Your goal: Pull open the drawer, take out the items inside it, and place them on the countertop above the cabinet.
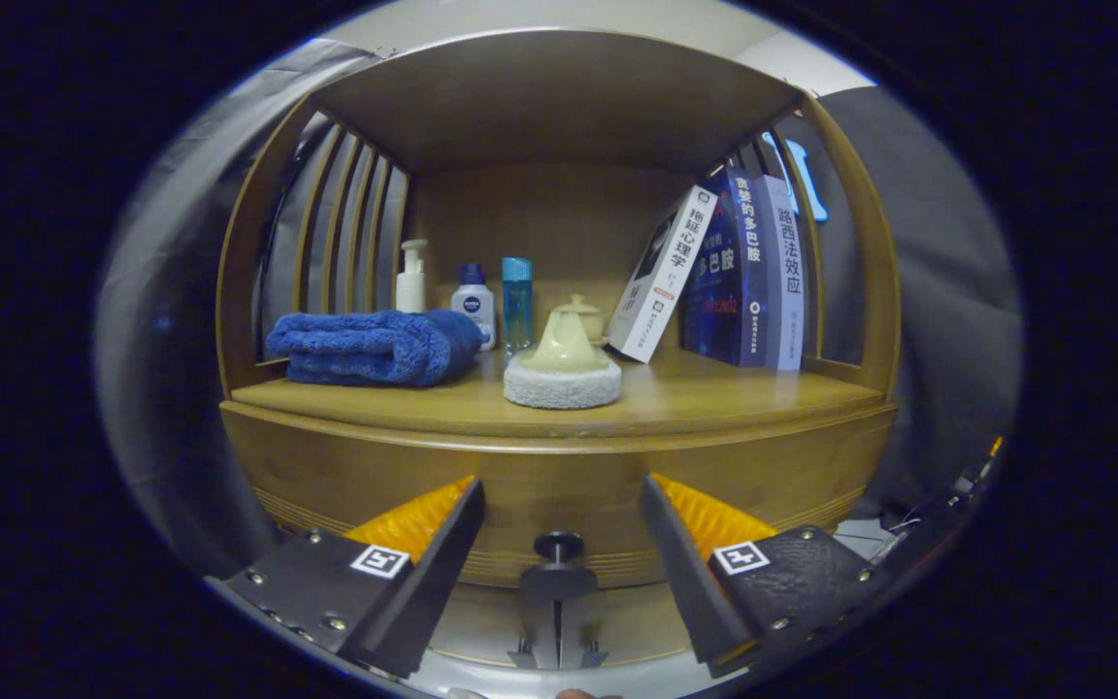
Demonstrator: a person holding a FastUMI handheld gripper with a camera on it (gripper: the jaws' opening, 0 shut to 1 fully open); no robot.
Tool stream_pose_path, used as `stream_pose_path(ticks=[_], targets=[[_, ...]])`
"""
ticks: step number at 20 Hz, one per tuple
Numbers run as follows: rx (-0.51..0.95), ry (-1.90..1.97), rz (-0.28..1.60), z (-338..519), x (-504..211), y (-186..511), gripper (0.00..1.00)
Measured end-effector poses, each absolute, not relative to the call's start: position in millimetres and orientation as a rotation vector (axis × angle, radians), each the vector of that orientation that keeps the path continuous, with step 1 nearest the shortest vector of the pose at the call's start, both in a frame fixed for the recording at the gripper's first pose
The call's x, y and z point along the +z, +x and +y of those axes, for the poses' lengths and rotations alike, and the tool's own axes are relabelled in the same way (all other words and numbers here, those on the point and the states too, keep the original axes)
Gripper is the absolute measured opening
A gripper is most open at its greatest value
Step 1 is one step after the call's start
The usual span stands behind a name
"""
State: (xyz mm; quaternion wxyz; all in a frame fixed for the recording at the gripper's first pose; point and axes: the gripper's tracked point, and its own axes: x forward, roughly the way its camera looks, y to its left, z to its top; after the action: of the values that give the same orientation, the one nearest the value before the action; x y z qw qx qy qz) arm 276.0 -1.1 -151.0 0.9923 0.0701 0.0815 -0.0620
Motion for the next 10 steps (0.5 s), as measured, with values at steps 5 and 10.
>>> stream_pose_path(ticks=[5, 10], targets=[[-0.124, 0.135, 0.156, -1.7, -150.8, 276.3, 0.98], [-0.124, 0.120, 0.138, -1.8, -153.0, 276.9, 0.98]])
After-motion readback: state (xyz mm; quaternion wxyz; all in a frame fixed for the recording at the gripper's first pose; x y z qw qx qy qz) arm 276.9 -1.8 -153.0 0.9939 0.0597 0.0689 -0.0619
